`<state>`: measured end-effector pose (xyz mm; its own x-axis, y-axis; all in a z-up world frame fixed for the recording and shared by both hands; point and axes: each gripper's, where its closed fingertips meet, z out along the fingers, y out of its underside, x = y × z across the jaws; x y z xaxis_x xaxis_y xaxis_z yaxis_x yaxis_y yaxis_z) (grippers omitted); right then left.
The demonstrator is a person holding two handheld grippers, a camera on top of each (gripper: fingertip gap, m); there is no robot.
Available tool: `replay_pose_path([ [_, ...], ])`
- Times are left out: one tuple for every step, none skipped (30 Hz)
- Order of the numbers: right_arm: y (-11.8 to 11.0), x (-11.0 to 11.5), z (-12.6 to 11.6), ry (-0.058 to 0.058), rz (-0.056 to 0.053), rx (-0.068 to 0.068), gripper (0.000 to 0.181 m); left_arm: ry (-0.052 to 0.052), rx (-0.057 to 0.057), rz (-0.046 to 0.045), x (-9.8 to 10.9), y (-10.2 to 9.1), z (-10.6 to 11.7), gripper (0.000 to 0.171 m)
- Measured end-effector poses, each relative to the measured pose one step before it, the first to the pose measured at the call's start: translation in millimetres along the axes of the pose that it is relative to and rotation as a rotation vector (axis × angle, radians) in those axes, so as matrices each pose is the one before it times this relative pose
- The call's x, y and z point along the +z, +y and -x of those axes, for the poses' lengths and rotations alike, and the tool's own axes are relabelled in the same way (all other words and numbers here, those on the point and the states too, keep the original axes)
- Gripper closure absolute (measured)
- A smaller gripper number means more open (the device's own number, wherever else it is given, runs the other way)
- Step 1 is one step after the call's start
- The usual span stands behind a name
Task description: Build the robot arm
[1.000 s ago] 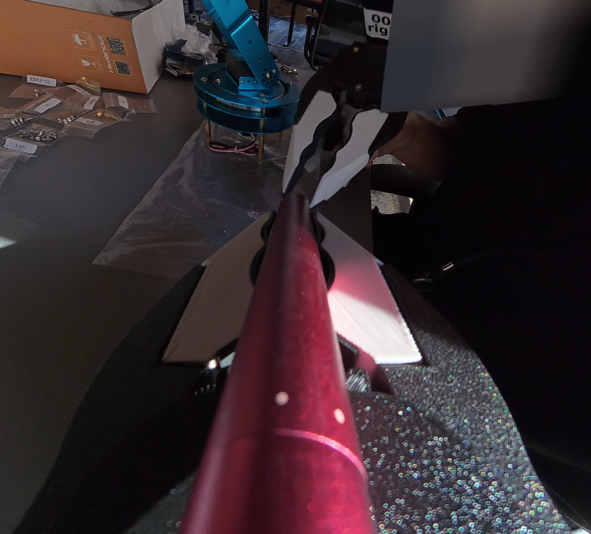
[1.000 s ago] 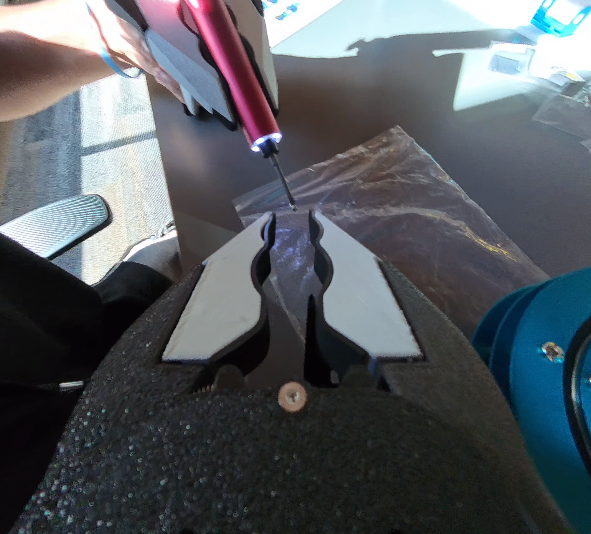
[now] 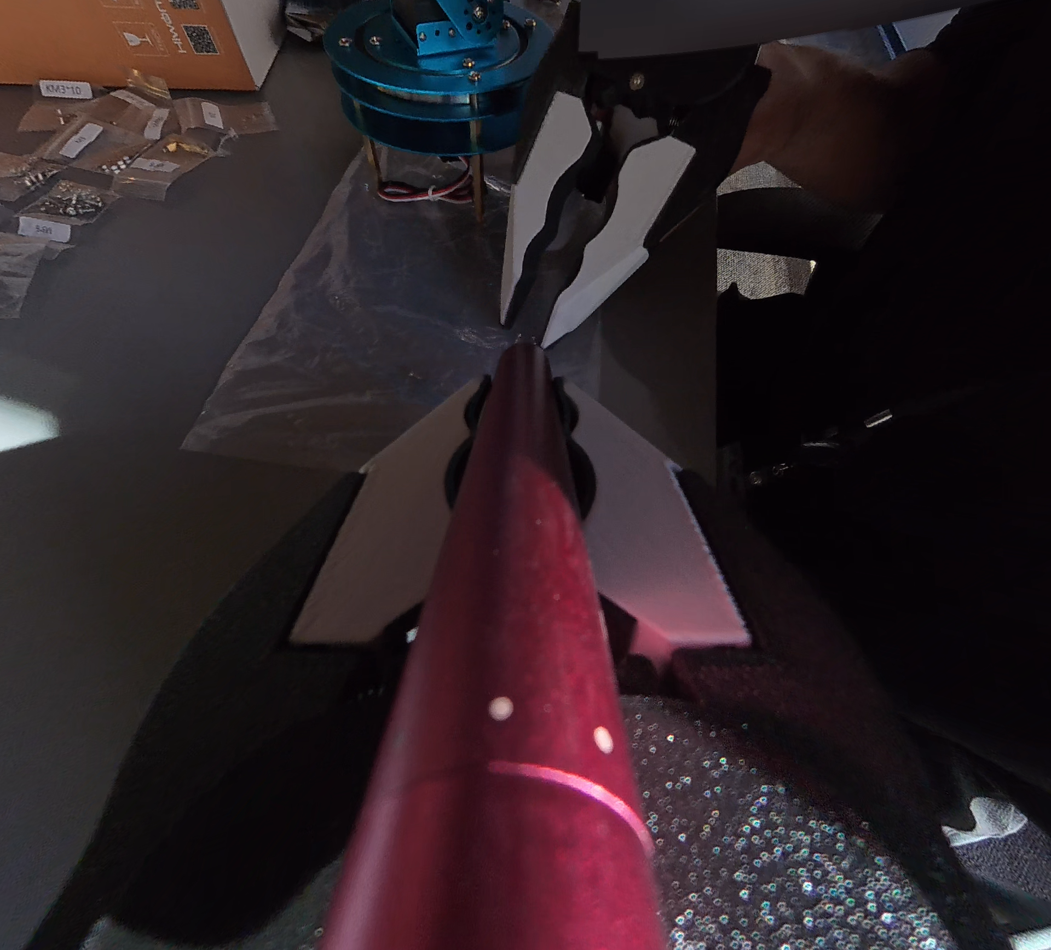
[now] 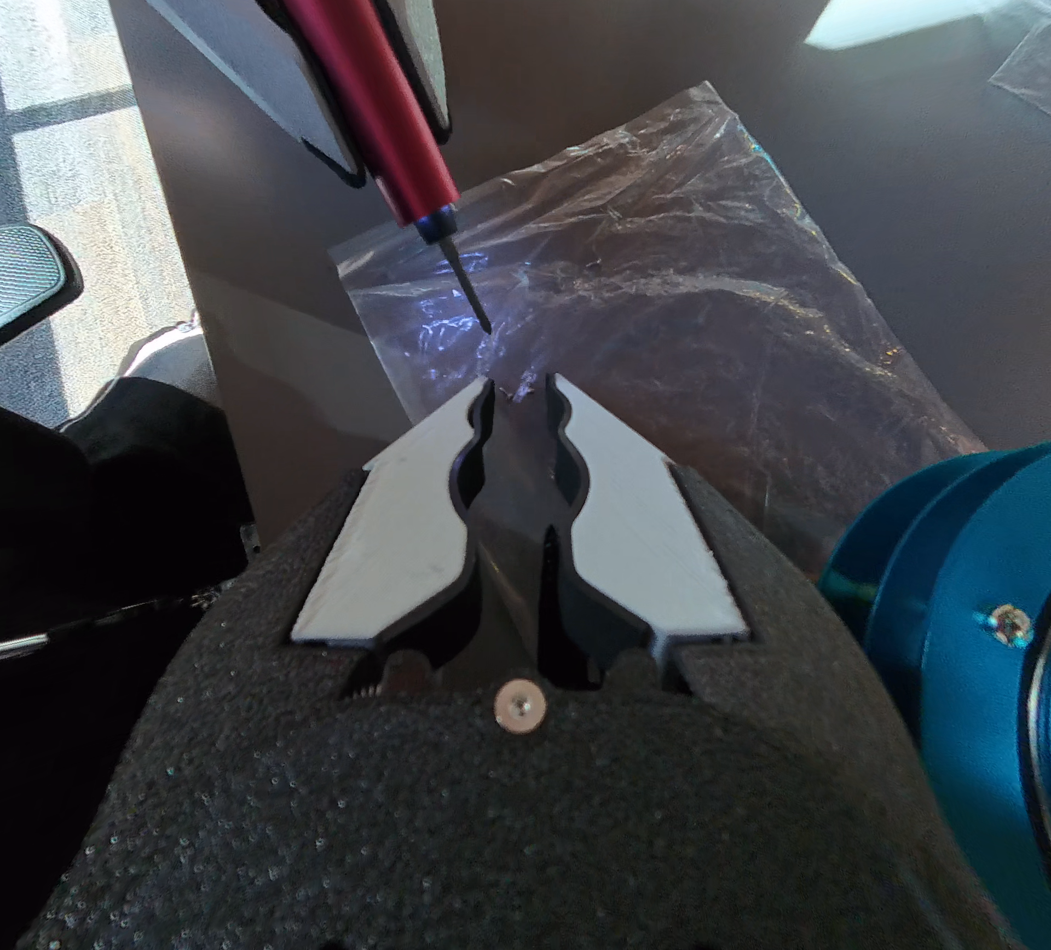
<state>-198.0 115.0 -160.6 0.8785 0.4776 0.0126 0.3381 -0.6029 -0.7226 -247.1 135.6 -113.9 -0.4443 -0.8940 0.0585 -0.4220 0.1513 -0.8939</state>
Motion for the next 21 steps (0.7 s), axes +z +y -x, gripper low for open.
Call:
replay_pose_path([
  [0.11, 0.41, 2.48, -0.0156, 0.0034, 0.0001, 0.163, -0.0003, 0.0012, 0.00133, 0.00, 0.28, -0.41, 0.150],
  [1.24, 0.60, 1.63, -0.0098, 0.0062, 0.0026, 0.163, 0.0000, 0.0008, 0.00204, -0.29, 0.39, -0.48, 0.150],
  [1.80, 0.42, 0.15, -0.0014, 0.0076, 0.0040, 0.163, -0.0035, 0.0022, 0.00209, -0.57, 0.54, 0.06, 0.150],
  [0.25, -0.75, 0.14, 0.0002, -0.0030, -0.0003, 0.163, -0.0039, 0.0014, 0.00107, -0.63, 0.45, 0.33, 0.151],
  [-1.04, -1.91, 0.29, 0.0015, -0.0114, 0.0013, 0.163, 0.0001, -0.0023, 0.00077, -0.69, 0.53, 0.01, 0.150],
  [-0.63, -2.01, 0.62, 0.0001, -0.0085, 0.0023, 0.163, 0.0017, -0.0035, 0.00034, -0.45, 0.58, -0.11, 0.149],
  [0.27, -1.63, 1.00, -0.0016, -0.0024, 0.0021, 0.163, 0.0006, -0.0017, 0.00060, -0.35, 0.57, -0.09, 0.149],
  [0.67, -1.14, 1.81, -0.0058, -0.0001, 0.0005, 0.163, 0.0014, -0.0009, 0.00212, -0.01, 0.67, -0.15, 0.150],
  [1.29, -0.54, 2.20, -0.0084, 0.0029, 0.0014, 0.163, 0.0022, -0.0003, 0.00278, 0.09, 0.46, -0.31, 0.150],
  [1.60, 0.41, 2.55, -0.0123, 0.0045, 0.0014, 0.163, 0.0017, 0.0020, 0.00163, 0.37, 0.01, -0.50, 0.150],
  [1.63, 1.13, 1.91, -0.0105, 0.0047, 0.0006, 0.163, 0.0026, 0.0027, 0.00091, 0.55, -0.04, -0.75, 0.150],
  [1.08, 0.94, -0.51, 0.0027, 0.0047, 0.0008, 0.163, 0.0034, 0.0017, 0.00294, 0.77, 0.05, -0.85, 0.150],
  [0.06, 0.34, -0.34, -0.0009, 0.0020, 0.0010, 0.162, 0.0013, 0.0035, 0.00374, 1.13, 0.19, -0.67, 0.150],
  [-1.31, -0.18, -0.33, -0.0014, -0.0045, 0.0030, 0.162, -0.0016, 0.0060, 0.00332, 1.12, 0.05, -0.54, 0.150],
  [-1.17, -0.05, -0.60, -0.0008, -0.0045, 0.0036, 0.162, -0.0001, 0.0045, 0.00512, 1.23, 0.16, -0.71, 0.150],
  [-0.08, 0.47, 0.52, -0.0073, 0.0022, 0.0038, 0.162, -0.0005, 0.0030, 0.00480, 1.31, 0.30, -0.89, 0.150],
  [0.64, 0.63, 1.85, -0.0138, 0.0043, 0.0033, 0.162, -0.0021, 0.0028, 0.00385, 1.18, 0.27, -0.90, 0.150],
  [-0.03, 0.36, 1.21, -0.0066, 0.0003, 0.0020, 0.162, 0.0000, 0.0017, 0.00497, 1.02, 0.47, -1.32, 0.150],
  [-0.18, -0.10, 0.43, 0.0004, -0.0028, -0.0011, 0.162, -0.0004, 0.0023, 0.00504, 0.83, 0.59, -1.68, 0.150],
  [0.35, -0.13, 0.85, -0.0017, 0.0018, -0.0036, 0.162, -0.0023, 0.0036, 0.00430, 0.65, 0.50, -1.55, 0.150],
  [0.51, -0.03, 1.63, -0.0067, 0.0015, -0.0028, 0.162, -0.0033, 0.0054, 0.00395, 0.52, 0.64, -1.51, 0.150],
])
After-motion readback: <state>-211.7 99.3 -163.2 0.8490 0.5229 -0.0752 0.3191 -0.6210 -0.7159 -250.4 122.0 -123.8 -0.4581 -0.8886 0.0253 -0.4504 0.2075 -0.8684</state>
